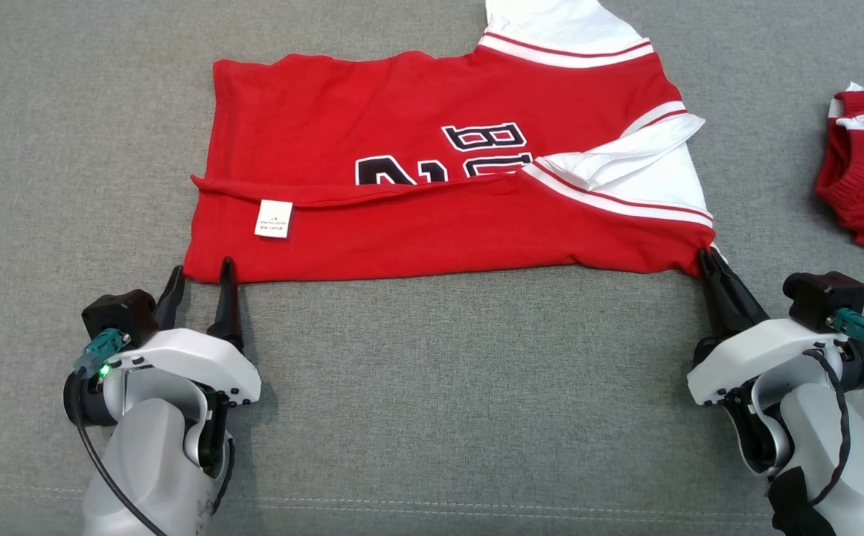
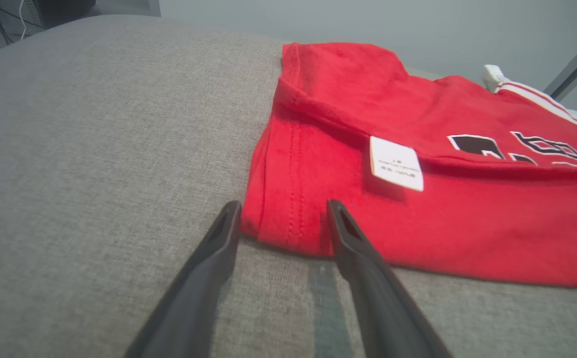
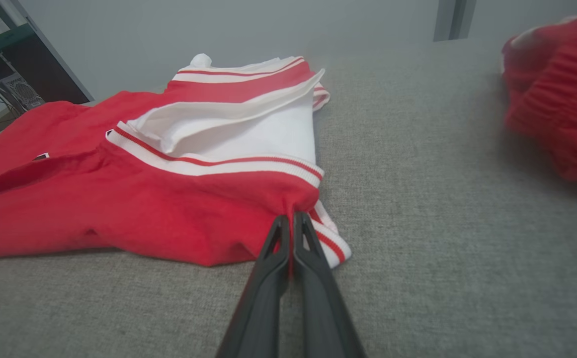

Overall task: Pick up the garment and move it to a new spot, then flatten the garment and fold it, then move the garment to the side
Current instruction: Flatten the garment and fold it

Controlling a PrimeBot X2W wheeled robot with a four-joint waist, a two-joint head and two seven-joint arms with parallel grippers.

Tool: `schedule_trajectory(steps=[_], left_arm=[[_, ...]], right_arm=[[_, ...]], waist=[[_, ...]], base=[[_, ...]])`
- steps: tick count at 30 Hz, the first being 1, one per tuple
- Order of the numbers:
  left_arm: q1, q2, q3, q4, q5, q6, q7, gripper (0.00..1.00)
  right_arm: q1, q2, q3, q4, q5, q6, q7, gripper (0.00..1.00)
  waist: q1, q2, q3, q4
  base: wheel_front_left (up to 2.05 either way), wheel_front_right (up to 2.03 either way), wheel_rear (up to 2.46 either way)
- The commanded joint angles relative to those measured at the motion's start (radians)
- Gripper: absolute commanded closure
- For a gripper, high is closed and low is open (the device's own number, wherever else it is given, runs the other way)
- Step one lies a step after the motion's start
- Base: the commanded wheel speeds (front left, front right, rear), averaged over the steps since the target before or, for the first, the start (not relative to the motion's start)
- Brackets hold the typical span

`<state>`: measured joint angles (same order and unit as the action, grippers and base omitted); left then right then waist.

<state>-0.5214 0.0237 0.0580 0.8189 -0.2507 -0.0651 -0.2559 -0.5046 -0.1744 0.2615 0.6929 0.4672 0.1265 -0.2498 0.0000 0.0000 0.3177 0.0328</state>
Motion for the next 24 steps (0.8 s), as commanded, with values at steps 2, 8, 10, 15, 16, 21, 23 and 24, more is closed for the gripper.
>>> schedule_trajectory(steps=[2,8,10,15,16,21,23,24], left_arm=[[-0.020,0.028,0.031,-0.005,0.008,-0.014,-0.006,0.91],[-0.030,0.027,0.041,0.009,0.009,-0.025,-0.006,1.00],[-0.031,0.027,0.046,0.011,0.011,-0.027,-0.006,1.00],[-0.014,0.027,0.057,0.007,0.016,-0.020,-0.006,1.00],[-0.007,0.027,0.059,0.006,0.019,-0.017,-0.006,1.00],[0.033,0.027,0.065,0.012,0.022,-0.011,-0.006,1.00],[0.050,0.027,0.065,0.016,0.024,-0.009,-0.006,1.00],[0.059,0.027,0.065,0.018,0.025,-0.008,-0.006,1.00]], right_arm=[[-0.005,-0.005,0.017,-0.027,0.007,0.004,-0.012,1.00],[-0.007,-0.009,0.016,-0.032,0.011,0.004,-0.012,1.00],[-0.009,-0.008,0.017,-0.034,0.012,0.004,-0.012,1.00],[0.001,-0.012,0.014,-0.031,0.016,0.004,-0.012,1.00],[0.005,-0.012,0.012,-0.030,0.018,0.004,-0.012,1.00],[0.032,-0.014,0.016,-0.020,0.026,0.004,-0.012,1.00],[0.044,-0.015,0.019,-0.017,0.032,0.004,-0.012,1.00],[0.051,-0.015,0.020,-0.016,0.035,0.004,-0.012,1.00]], waist=[[0.0000,0.0000,0.001,-0.002],[0.0000,0.0000,0.009,-0.004],[0.0000,0.0000,0.008,-0.004],[0.0000,0.0000,-0.013,0.000],[0.0000,0.0000,-0.021,0.001],[0.0000,0.0000,-0.066,0.002],[0.0000,0.0000,-0.085,0.003],[0.0000,0.0000,-0.095,0.003]], base=[[0.00,0.00,0.00],[0.00,0.00,0.00],[0.00,0.00,0.00],[0.00,0.00,0.00],[0.00,0.00,0.00],[0.00,0.00,0.00],[0.00,0.00,0.00],[0.00,0.00,0.00]])
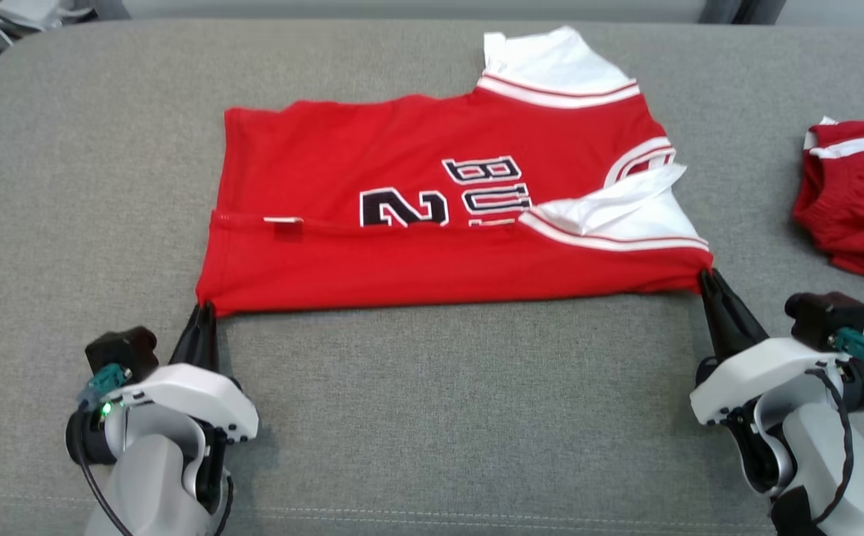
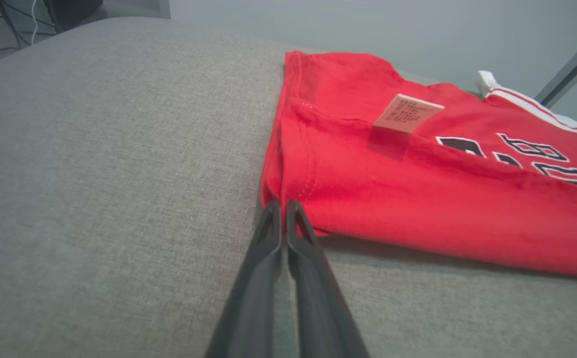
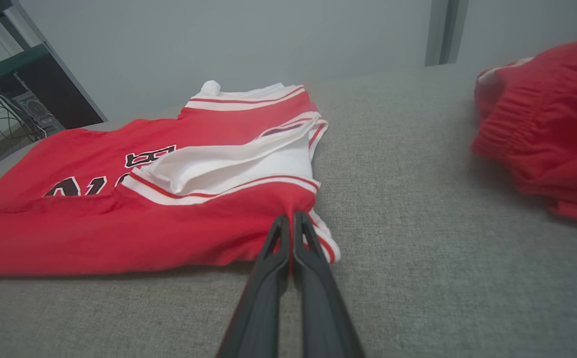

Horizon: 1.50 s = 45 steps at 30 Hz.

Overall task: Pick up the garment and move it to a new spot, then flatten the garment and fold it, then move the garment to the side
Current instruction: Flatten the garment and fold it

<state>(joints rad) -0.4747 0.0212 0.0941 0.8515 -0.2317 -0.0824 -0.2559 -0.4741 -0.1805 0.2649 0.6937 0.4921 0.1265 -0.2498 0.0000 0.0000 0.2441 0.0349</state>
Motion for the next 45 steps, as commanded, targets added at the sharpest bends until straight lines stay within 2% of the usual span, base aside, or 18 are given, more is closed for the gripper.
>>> schedule_trajectory(steps=[1,20,45], left_arm=[[0.021,0.029,0.030,-0.012,0.008,0.010,-0.006,1.00],[0.143,0.029,0.057,0.035,0.041,0.030,-0.006,1.00],[0.116,0.058,0.113,0.041,0.092,0.063,-0.006,1.00]], right_arm=[[0.028,-0.011,0.019,-0.016,0.013,0.004,-0.012,1.00],[0.161,-0.032,0.064,-0.020,0.066,0.004,-0.012,1.00],[0.257,-0.044,0.116,-0.108,0.089,0.004,-0.012,1.00]], waist=[[0.0000,0.0000,-0.032,0.002],[0.0000,0.0000,-0.166,0.016],[0.0000,0.0000,-0.148,0.010]], base=[[0.00,0.00,0.00],[0.00,0.00,0.00],[0.00,0.00,0.00]])
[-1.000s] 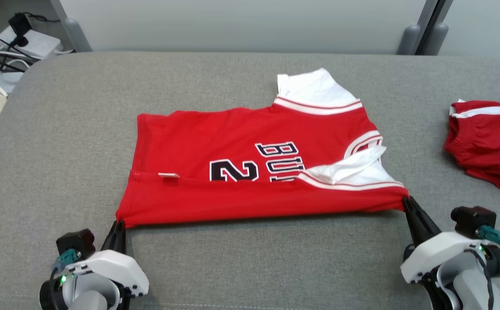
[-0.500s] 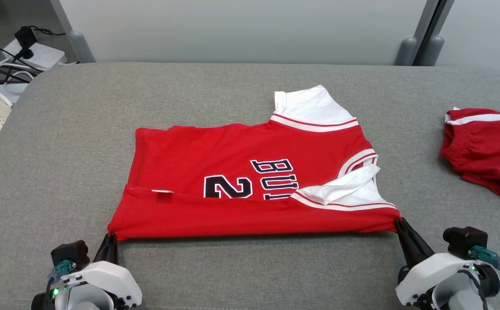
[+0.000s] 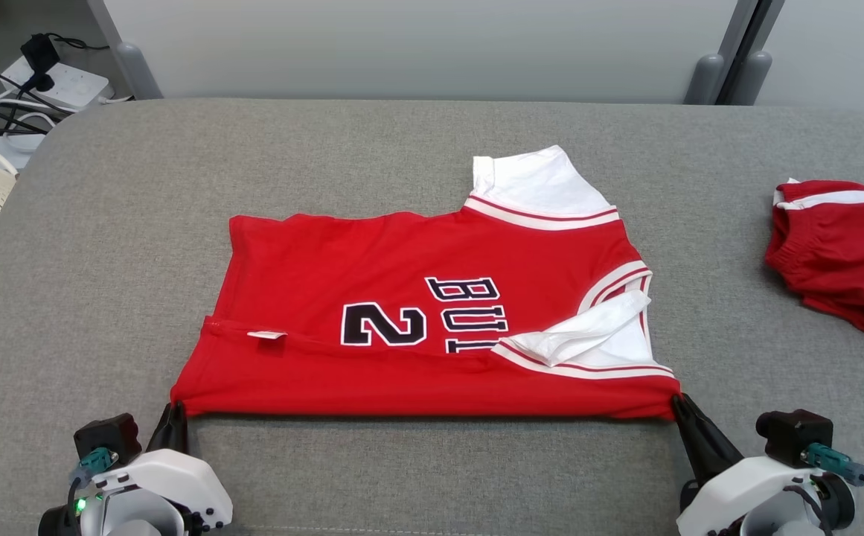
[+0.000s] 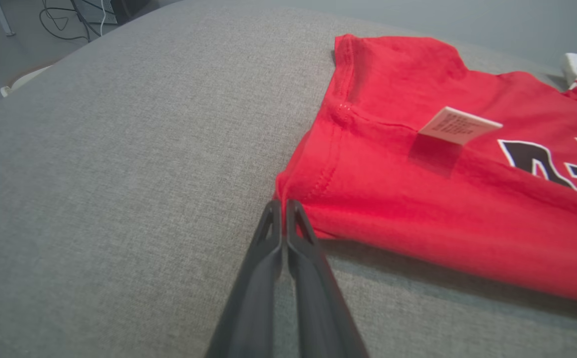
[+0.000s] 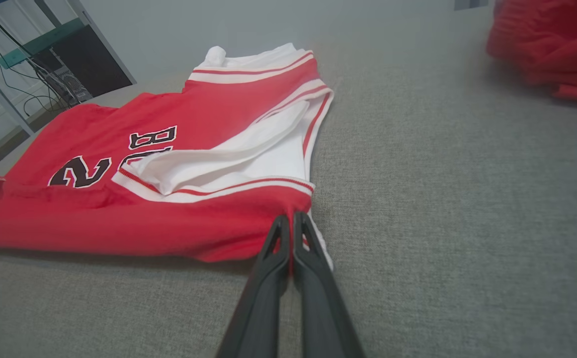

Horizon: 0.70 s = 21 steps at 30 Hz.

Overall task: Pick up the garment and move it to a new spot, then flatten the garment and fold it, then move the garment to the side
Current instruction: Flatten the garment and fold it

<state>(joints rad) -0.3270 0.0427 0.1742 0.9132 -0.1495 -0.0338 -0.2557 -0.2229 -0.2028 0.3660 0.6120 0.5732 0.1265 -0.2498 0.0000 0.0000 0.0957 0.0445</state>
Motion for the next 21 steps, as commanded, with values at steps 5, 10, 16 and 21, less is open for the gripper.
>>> schedule_trajectory(steps=[5,10,16,21], left_arm=[[-0.034,0.035,0.040,-0.025,0.013,0.015,-0.006,1.00],[-0.031,0.027,0.033,-0.016,0.021,0.008,-0.006,0.78],[-0.023,0.022,0.031,-0.003,0.027,0.021,-0.006,0.00],[-0.004,0.020,0.031,-0.058,0.044,0.038,-0.006,0.00]], right_arm=[[0.012,-0.024,0.027,-0.028,0.012,0.004,-0.012,1.00],[0.005,-0.019,0.050,-0.031,0.022,0.004,-0.012,0.38],[0.000,-0.024,0.057,-0.041,0.019,0.004,-0.012,0.00],[0.002,-0.030,-0.002,-0.067,-0.007,0.004,-0.012,0.00]], waist=[[0.0000,0.0000,0.002,-0.003],[0.0000,0.0000,0.001,-0.007],[0.0000,0.0000,-0.002,-0.007],[0.0000,0.0000,-0.016,-0.004]], base=[[0.00,0.00,0.00],[0.00,0.00,0.00],[0.00,0.00,0.00],[0.00,0.00,0.00]])
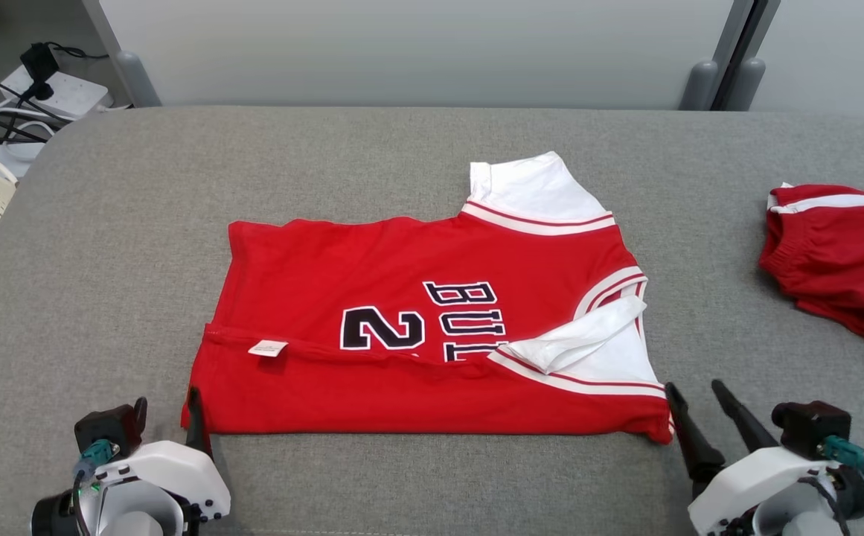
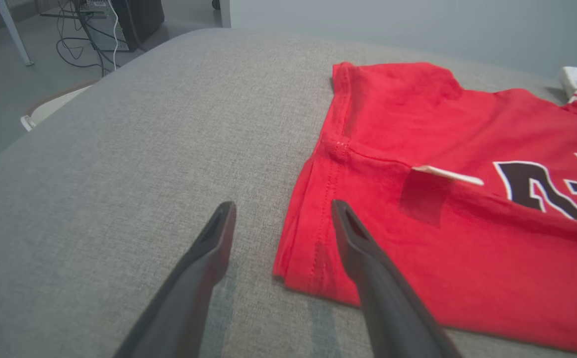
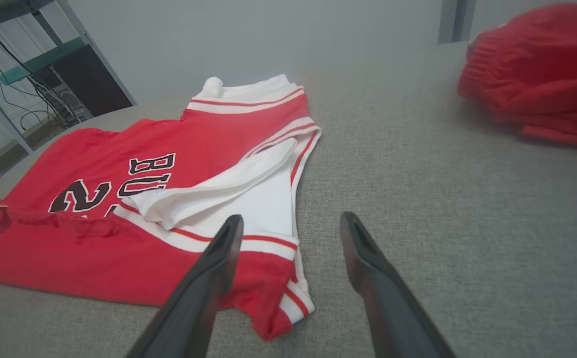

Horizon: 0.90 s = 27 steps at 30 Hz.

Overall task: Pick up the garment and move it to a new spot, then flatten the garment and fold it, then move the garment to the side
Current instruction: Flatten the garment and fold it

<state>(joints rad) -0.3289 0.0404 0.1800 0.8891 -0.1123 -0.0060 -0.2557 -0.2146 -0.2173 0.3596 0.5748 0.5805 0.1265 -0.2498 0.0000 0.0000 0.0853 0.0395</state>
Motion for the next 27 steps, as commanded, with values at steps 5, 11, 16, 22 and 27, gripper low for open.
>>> schedule_trajectory(steps=[5,11,16,22,27], left_arm=[[0.039,0.018,0.018,-0.135,0.019,0.010,-0.006,0.00],[0.092,0.012,0.002,-0.246,0.012,0.010,-0.006,0.00],[0.127,0.010,-0.016,-0.299,-0.002,0.012,-0.006,0.00],[0.160,0.010,-0.029,-0.346,-0.018,0.017,-0.006,0.00],[0.179,0.010,-0.029,-0.371,-0.048,0.020,-0.006,0.00]], right_arm=[[0.001,0.001,-0.082,-0.062,-0.094,0.004,-0.012,0.00],[0.006,0.051,-0.178,-0.106,-0.193,0.004,-0.012,0.00],[0.012,0.086,-0.225,-0.132,-0.240,0.004,-0.012,0.00],[0.018,0.110,-0.260,-0.158,-0.270,0.004,-0.012,0.00],[0.027,0.121,-0.269,-0.182,-0.277,0.004,-0.012,0.00]], waist=[[0.0000,0.0000,-0.030,0.001],[0.0000,0.0000,-0.055,-0.003],[0.0000,0.0000,-0.082,-0.007],[0.0000,0.0000,-0.099,-0.015],[0.0000,0.0000,-0.105,-0.021]], base=[[0.00,0.00,0.00],[0.00,0.00,0.00],[0.00,0.00,0.00],[0.00,0.00,0.00],[0.00,0.00,0.00]])
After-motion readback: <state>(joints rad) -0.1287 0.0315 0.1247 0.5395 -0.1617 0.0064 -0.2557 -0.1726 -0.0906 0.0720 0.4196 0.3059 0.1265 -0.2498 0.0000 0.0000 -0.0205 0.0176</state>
